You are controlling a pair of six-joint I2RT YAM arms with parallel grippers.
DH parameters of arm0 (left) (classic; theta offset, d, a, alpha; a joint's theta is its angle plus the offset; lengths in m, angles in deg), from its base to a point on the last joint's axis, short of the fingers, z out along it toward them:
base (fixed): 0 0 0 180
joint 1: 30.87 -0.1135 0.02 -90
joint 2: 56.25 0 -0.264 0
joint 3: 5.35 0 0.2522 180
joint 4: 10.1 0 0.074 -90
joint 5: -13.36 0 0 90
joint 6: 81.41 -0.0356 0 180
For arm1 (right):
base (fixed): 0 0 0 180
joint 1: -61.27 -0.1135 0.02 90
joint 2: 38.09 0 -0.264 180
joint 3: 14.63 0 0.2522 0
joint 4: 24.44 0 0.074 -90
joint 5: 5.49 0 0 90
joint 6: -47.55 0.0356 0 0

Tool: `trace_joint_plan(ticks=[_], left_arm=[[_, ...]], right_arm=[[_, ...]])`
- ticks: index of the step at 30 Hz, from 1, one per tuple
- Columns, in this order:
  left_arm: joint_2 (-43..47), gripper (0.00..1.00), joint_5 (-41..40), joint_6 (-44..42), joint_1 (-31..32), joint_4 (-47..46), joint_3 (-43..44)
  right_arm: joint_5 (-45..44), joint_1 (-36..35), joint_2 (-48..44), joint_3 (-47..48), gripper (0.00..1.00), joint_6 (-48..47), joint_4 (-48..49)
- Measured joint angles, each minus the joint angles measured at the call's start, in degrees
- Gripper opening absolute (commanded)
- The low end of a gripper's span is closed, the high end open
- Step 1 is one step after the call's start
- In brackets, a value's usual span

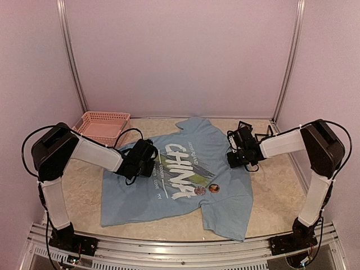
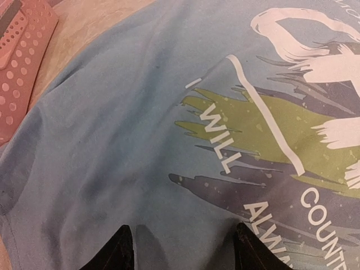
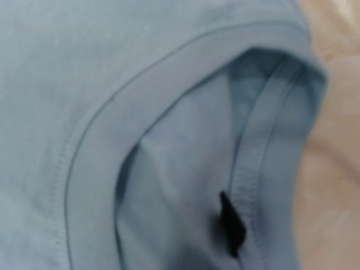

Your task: Pin the brooch onto the clothing

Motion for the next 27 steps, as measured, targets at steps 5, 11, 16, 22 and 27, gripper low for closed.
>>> trace_joint_plan(ticks=[5, 11, 16, 22, 27], left_arm=[[4.39, 0.59, -1.86, -0.72, 2.34, 1.60, -2.34], [17.90, 0.59, -1.86, 3.06, 4.15, 3.58, -9.25], [21.86, 0.59, -0.96, 9.40, 6.25, 5.75, -16.76], [21.86, 0.59, 0.07, 15.93, 9.88, 10.08, -20.76], [22.45, 0.59, -0.28, 20.83, 12.33, 10.75, -22.53]], right_arm=[[0.00, -0.35, -3.98, 1.29, 0.17, -2.29, -4.55], [5.75, -2.45, -14.08, -1.75, 0.16, -0.81, -5.46], [10.29, -4.76, -15.93, -9.14, 0.11, 4.96, -6.38], [11.87, -7.13, -15.98, -15.30, 0.12, 12.96, -9.40], [9.57, -8.74, -17.09, -16.81, 0.14, 19.91, -9.64]])
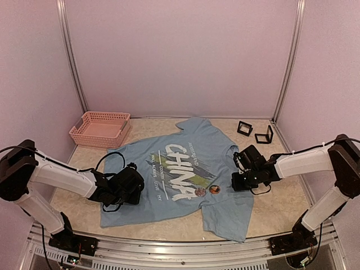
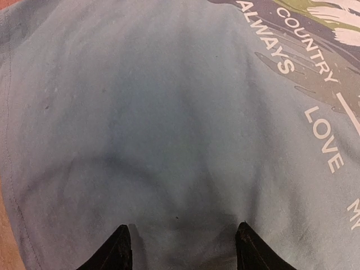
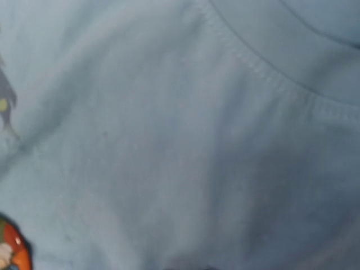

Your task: Pin the brooch onto the clothing

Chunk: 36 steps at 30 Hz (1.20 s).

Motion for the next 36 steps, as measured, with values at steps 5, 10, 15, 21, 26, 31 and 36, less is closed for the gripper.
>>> trace_joint_plan(ticks=[5, 10, 15, 21, 26, 31, 36], left_arm=[[0.87, 0.59, -0.31, 4.26, 1.33, -0.11, -1.36], [2.71, 0.65, -1.38, 5.99, 1.77, 0.04, -3.15], [6.32, 0.89, -6.62, 2.71, 2.08, 0.02, -3.37], [17.07, 0.99, -11.58, -7.65, -5.31, -16.28, -4.85], [23.02, 0.99, -15.80, -14.25, -18.97, -29.51, -7.85], [26.25, 0.99, -18.75, -19.85, -26.67, -40.57, -16.00], [26.69, 0.99, -19.21, -23.69, -31.26, -46.36, -19.23]], right_arm=[[-1.88, -2.10, -2.80, -2.45, 0.13, 4.74, -0.96], [-3.43, -3.26, -4.63, -1.92, 0.27, 6.05, -6.49], [-4.59, -2.21, -5.14, 3.02, 0.77, 1.51, -12.00], [-13.88, 8.22, -13.75, 6.27, 0.99, -6.36, -3.02], [-15.85, 21.22, -18.14, 5.64, 1.00, -11.13, 10.05], [-22.99, 26.27, -17.94, 1.51, 1.00, -13.00, 19.74], [-25.70, 26.82, -16.98, -5.14, 0.99, -14.21, 28.11]])
